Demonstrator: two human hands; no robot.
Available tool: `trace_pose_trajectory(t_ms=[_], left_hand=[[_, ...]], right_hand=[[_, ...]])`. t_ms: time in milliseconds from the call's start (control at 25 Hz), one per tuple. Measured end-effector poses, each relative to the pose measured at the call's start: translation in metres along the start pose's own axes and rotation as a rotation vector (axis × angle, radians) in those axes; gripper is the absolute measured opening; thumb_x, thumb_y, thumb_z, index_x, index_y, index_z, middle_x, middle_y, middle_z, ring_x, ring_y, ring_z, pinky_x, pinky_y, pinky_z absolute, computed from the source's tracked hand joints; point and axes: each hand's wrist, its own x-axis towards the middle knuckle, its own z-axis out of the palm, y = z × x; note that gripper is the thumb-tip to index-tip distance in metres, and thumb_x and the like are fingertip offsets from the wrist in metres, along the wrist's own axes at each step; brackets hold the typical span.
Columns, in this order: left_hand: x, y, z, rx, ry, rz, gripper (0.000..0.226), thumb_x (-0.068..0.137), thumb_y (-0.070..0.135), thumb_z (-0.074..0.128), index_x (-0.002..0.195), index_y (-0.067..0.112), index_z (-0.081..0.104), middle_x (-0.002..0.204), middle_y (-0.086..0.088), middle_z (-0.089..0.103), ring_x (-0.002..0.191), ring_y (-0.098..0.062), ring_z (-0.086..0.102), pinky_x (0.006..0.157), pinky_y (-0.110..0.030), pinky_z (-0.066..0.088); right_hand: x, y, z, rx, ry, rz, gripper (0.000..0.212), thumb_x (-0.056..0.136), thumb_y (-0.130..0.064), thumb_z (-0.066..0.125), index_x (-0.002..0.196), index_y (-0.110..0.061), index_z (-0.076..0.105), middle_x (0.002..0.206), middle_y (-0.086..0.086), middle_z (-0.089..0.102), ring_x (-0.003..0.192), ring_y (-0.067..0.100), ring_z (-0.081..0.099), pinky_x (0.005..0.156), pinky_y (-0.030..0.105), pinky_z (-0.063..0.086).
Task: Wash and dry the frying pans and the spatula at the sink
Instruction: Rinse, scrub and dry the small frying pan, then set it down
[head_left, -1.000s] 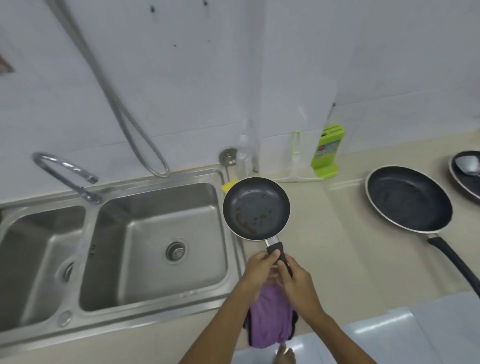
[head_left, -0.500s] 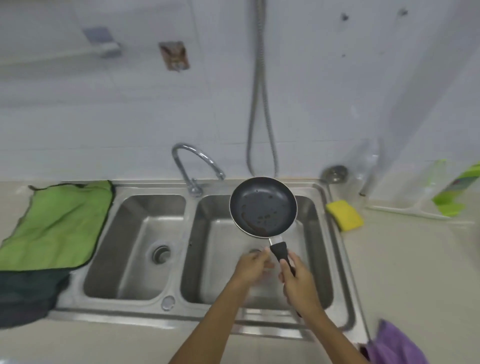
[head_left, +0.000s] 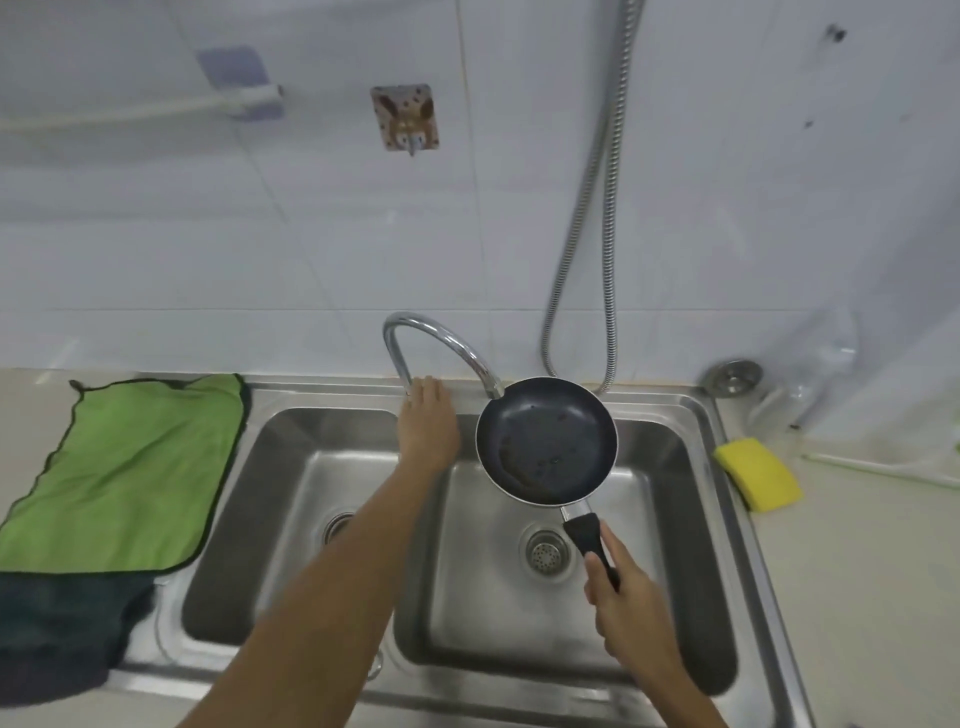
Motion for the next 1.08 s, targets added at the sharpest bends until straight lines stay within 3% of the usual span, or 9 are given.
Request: trace_pose_trajectory(t_ms=[80, 120, 240, 400, 720, 880, 1080], left_hand=[[-0.029, -0.008, 0.025, -0.108, 0.023, -0.056, 0.057, 0.095, 0.017, 0.051, 0.148, -0.001, 0.037, 0.147, -0.018, 0.046, 0.138, -0.034, 0.042, 0.109, -0.046, 0.043], [-0.045, -0.017, 0.042, -0.143, -0.026, -0.070, 0.062, 0.095, 0.016, 0.051, 0.152, 0.000, 0.032, 0.151, -0.017, 0.043, 0.140, -0.033, 0.042, 0.108, -0.045, 0.044], [-0.086, -0.046, 0.075, -0.178, -0.151, -0.033, 0.078, 0.095, 0.008, 0.044, 0.162, 0.008, 0.005, 0.170, -0.010, 0.015, 0.155, -0.028, 0.023, 0.111, -0.046, 0.040], [-0.093, -0.051, 0.080, -0.187, -0.160, -0.043, 0.076, 0.099, 0.014, 0.042, 0.163, 0.013, 0.003, 0.173, -0.006, 0.003, 0.159, -0.028, 0.005, 0.117, -0.048, 0.034], [-0.088, -0.036, 0.076, -0.342, -0.211, -0.108, 0.066, 0.106, 0.018, 0.038, 0.162, 0.005, 0.005, 0.172, -0.009, 0.006, 0.159, -0.025, 0.007, 0.119, -0.051, 0.029], [-0.085, -0.038, 0.074, -0.322, -0.233, -0.115, 0.065, 0.106, 0.018, 0.037, 0.162, 0.004, 0.007, 0.172, -0.009, 0.008, 0.159, -0.025, 0.008, 0.118, -0.051, 0.030], [-0.085, -0.040, 0.071, -0.338, -0.249, -0.120, 0.065, 0.104, 0.015, 0.040, 0.162, 0.006, 0.010, 0.172, -0.008, 0.010, 0.158, -0.026, 0.011, 0.119, -0.052, 0.031]], right_hand=[[0.002, -0.002, 0.002, 0.000, -0.008, 0.003, 0.046, 0.101, -0.042, 0.054, 0.133, -0.072, 0.039, 0.076, -0.011, 0.063, 0.051, 0.002, 0.047, 0.054, 0.021, 0.039], [0.004, -0.001, 0.004, -0.013, -0.019, 0.010, 0.045, 0.101, -0.042, 0.054, 0.132, -0.072, 0.039, 0.076, -0.011, 0.062, 0.051, 0.002, 0.047, 0.053, 0.021, 0.039], [0.006, 0.000, 0.005, -0.045, -0.049, 0.022, 0.045, 0.101, -0.042, 0.053, 0.141, -0.061, 0.041, 0.071, -0.009, 0.061, 0.049, 0.003, 0.045, 0.050, 0.019, 0.036], [0.010, 0.002, 0.003, -0.051, -0.069, 0.018, 0.048, 0.102, -0.042, 0.053, 0.147, -0.052, 0.042, 0.074, -0.013, 0.058, 0.052, -0.001, 0.044, 0.053, 0.018, 0.036], [0.003, 0.010, -0.017, 0.030, -0.062, 0.079, 0.044, 0.103, -0.032, 0.056, 0.143, -0.050, 0.049, 0.061, -0.004, 0.054, 0.046, 0.009, 0.041, 0.046, 0.025, 0.040], [0.012, 0.005, -0.009, 0.036, -0.063, 0.078, 0.047, 0.105, -0.034, 0.051, 0.146, -0.054, 0.038, 0.062, -0.002, 0.052, 0.045, 0.012, 0.037, 0.042, 0.023, 0.036], [-0.003, 0.011, -0.017, 0.076, -0.101, 0.099, 0.045, 0.103, -0.030, 0.056, 0.145, -0.044, 0.050, 0.062, -0.003, 0.055, 0.048, 0.006, 0.042, 0.046, 0.024, 0.039]])
